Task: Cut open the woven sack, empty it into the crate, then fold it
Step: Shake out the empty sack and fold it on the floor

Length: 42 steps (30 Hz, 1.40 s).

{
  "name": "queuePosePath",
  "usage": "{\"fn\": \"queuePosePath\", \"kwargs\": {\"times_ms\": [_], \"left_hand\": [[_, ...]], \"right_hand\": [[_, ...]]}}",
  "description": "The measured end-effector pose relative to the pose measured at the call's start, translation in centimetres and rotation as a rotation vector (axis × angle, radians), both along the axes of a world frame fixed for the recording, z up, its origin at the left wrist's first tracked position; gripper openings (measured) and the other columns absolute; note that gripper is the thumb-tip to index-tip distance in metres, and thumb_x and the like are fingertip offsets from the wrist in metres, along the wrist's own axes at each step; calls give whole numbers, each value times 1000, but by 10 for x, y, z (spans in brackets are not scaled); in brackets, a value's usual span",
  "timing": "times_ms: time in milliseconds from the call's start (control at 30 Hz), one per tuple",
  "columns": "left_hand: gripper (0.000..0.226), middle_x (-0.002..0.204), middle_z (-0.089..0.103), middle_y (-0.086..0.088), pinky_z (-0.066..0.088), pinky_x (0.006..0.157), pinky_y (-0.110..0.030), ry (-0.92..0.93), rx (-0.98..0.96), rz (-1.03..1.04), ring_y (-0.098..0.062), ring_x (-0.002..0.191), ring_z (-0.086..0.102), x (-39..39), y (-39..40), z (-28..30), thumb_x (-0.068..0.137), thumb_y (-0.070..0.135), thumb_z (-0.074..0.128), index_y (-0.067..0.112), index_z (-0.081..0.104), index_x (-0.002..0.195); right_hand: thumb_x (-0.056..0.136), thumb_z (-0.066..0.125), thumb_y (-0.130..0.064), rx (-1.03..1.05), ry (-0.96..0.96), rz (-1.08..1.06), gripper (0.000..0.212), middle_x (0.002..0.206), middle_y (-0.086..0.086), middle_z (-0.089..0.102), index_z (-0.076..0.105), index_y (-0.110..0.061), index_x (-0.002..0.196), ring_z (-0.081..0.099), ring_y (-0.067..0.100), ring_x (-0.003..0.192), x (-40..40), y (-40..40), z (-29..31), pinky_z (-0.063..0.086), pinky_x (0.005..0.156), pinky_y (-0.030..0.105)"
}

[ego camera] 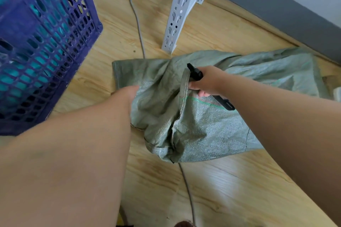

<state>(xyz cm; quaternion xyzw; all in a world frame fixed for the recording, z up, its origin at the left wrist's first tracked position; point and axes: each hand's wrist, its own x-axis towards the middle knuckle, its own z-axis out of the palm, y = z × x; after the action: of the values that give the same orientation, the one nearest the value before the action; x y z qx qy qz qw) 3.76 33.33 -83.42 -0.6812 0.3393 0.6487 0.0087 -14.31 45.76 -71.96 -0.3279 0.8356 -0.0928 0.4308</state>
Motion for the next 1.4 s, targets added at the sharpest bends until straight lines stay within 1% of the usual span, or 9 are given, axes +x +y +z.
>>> {"fn": "queuePosePath", "kwargs": {"times_ms": [133,300,467,633,767,900,1067,1200,1400], "left_hand": [[81,133,53,-2,48,96,-39,55,-43,-21,-28,115,56,-10,3,6,71,62,71,13,49,131],[47,129,54,-8,47,96,-40,4,-805,-662,-32,115,54,-51,18,42,86,19,61,21,51,132],[63,132,54,-1,45,79,-24,348,-471,-725,-19,103,55,-66,29,62,87,19,65,26,35,143],[58,147,43,-1,32,88,-22,340,-614,-648,-16,123,46,-73,26,91,96,29,56,23,33,149],[49,121,59,-6,39,54,-19,287,-725,-718,-9,71,51,-100,42,105,92,5,50,23,46,138],[50,121,49,7,37,74,-19,295,-708,-751,-8,94,50,-134,56,125,93,18,53,27,40,141],[36,125,53,6,33,87,-23,192,-737,-797,-13,107,48,-157,78,148,99,33,47,27,48,134],[31,126,57,-4,45,93,-32,125,-779,-941,-25,108,57,-160,88,179,96,14,51,25,56,125],[36,112,58,-9,49,84,-33,99,-806,-1063,-30,96,58,-174,90,273,93,2,50,23,61,120]], "right_hand": [[92,64,-16,-15,-13,-18,14,70,11,66,57,-20,81,57,13,52,-1,-1,0,51,55,22],[90,66,-12,-205,102,-135,22,71,6,67,54,-24,76,60,8,47,-3,-7,3,56,62,22],[89,64,-14,-353,238,-180,23,63,-5,54,53,-23,71,52,5,46,-9,-6,13,40,42,11],[89,62,-11,-375,81,-257,9,70,5,59,59,-13,81,56,7,47,-18,8,13,42,41,12],[86,64,-11,-505,104,-381,11,75,3,63,61,-21,84,66,21,66,-37,14,8,59,67,37],[82,67,-11,-550,31,-499,27,71,-7,61,55,-34,74,67,30,76,-57,22,14,57,79,51],[79,69,-17,-552,15,-621,35,87,-6,63,60,-22,112,69,31,91,-67,42,31,56,84,48],[79,68,-8,-547,-44,-560,72,90,-12,59,42,-33,141,63,9,80,-73,63,68,53,66,17],[81,66,-4,-511,-54,-542,25,71,-9,57,61,-23,96,55,10,56,-83,76,157,45,48,14]]}}
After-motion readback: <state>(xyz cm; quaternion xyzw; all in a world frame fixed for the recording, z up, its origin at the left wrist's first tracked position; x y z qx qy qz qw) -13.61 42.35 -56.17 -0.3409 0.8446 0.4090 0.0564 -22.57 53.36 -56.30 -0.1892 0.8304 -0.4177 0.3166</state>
